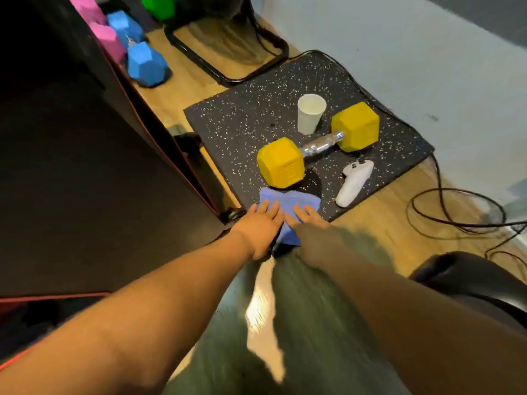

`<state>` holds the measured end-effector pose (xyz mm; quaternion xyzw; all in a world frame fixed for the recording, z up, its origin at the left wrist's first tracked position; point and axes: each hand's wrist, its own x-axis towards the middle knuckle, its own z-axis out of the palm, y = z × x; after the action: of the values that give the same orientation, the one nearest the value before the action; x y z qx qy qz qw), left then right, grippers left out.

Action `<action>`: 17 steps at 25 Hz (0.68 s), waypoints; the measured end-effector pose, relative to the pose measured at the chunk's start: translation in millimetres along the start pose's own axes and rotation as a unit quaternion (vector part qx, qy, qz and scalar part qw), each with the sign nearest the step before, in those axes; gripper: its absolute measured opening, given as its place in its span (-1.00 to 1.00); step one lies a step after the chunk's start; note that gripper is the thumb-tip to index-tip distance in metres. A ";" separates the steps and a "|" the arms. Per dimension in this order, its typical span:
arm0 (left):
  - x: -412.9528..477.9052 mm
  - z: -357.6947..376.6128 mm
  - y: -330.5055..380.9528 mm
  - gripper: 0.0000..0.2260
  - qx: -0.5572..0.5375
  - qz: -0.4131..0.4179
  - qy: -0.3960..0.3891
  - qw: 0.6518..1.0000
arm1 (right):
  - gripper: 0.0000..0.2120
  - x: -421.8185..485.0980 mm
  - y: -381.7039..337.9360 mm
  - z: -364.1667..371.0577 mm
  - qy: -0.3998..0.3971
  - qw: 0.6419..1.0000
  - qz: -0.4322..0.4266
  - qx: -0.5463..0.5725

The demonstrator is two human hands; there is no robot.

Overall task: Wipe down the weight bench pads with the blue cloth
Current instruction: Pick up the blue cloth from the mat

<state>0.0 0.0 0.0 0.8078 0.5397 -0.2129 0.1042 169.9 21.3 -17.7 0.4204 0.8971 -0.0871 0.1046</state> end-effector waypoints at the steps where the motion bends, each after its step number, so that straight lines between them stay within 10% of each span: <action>1: 2.6 -0.3 -0.6 -0.48 0.015 0.035 0.027 0.999 | -0.56 -0.1 -1.4 0.2 0.040 0.999 -0.023 0.008; 7: -78.2 -78.6 13.7 -0.91 -0.262 -0.015 0.115 0.958 | -0.79 -32.9 -19.4 -110.8 0.027 0.996 -0.062 0.056; 13: -240.1 -269.2 7.2 -0.71 -0.375 -0.069 0.256 0.888 | -0.52 -101.7 -79.0 -370.8 0.132 0.953 0.003 0.274; 17: -369.2 -380.9 -44.2 -0.75 -0.489 -0.138 0.360 0.783 | -0.89 -130.4 -158.4 -530.3 0.167 0.931 -0.040 0.322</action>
<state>-72.9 -136.3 509.4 0.5834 0.6751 0.3736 0.2536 68.3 -45.2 537.8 0.4039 0.8412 -0.3042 -0.1915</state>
